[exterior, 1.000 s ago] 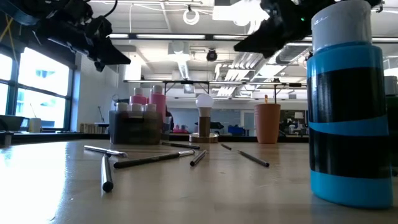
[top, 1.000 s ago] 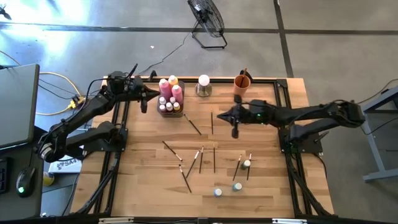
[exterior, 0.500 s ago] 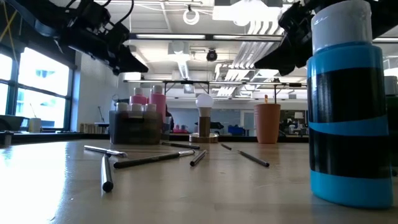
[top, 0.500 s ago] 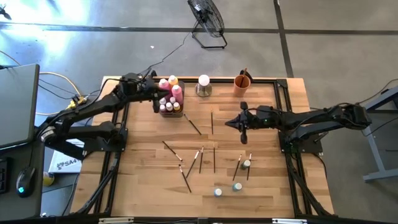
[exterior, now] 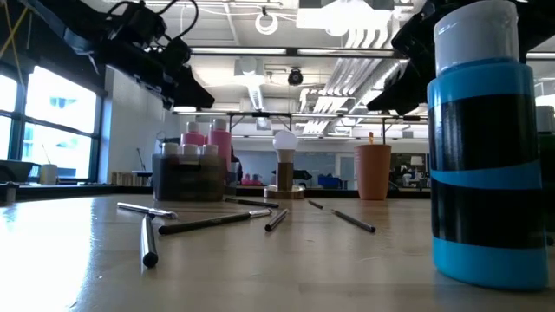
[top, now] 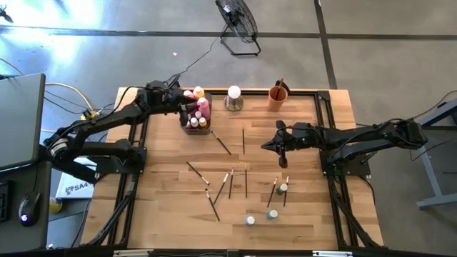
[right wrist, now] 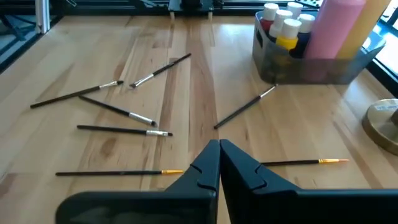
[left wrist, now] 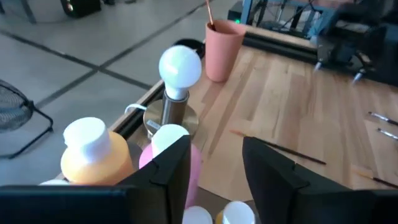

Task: Pick & Place Paint Supplies
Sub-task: Adjust the large pink paint bottles

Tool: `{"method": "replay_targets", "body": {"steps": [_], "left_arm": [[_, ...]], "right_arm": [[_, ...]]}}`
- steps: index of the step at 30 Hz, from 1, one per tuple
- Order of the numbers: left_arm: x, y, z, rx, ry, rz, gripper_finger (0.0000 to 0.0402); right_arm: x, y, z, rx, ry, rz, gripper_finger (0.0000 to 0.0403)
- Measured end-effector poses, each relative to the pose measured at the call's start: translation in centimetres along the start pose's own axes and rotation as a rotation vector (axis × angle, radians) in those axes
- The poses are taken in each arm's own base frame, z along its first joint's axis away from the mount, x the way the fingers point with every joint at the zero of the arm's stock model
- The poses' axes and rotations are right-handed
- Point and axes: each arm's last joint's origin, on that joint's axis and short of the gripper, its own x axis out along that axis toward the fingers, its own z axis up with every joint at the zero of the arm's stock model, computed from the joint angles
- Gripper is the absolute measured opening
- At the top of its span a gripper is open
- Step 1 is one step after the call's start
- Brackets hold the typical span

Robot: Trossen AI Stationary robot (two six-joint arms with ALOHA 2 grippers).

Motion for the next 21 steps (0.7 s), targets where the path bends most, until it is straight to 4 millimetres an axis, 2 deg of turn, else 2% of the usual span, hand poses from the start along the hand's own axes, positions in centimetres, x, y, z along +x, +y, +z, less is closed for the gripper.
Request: {"method": "replay_targets", "body": {"steps": [10, 21], "left_arm": [[3.0, 0.5, 1.1, 0.059, 0.137, 0.041, 0.0145], [2.9, -0.7, 4.1, 0.137, 0.16, 0.092, 0.0145]], "right_arm": [[-0.9, 0.1, 0.7, 0.003, -0.056, 0.001, 0.0004], [-1.0, 0.1, 0.6, 0.005, -0.044, 0.0, 0.0004]]}}
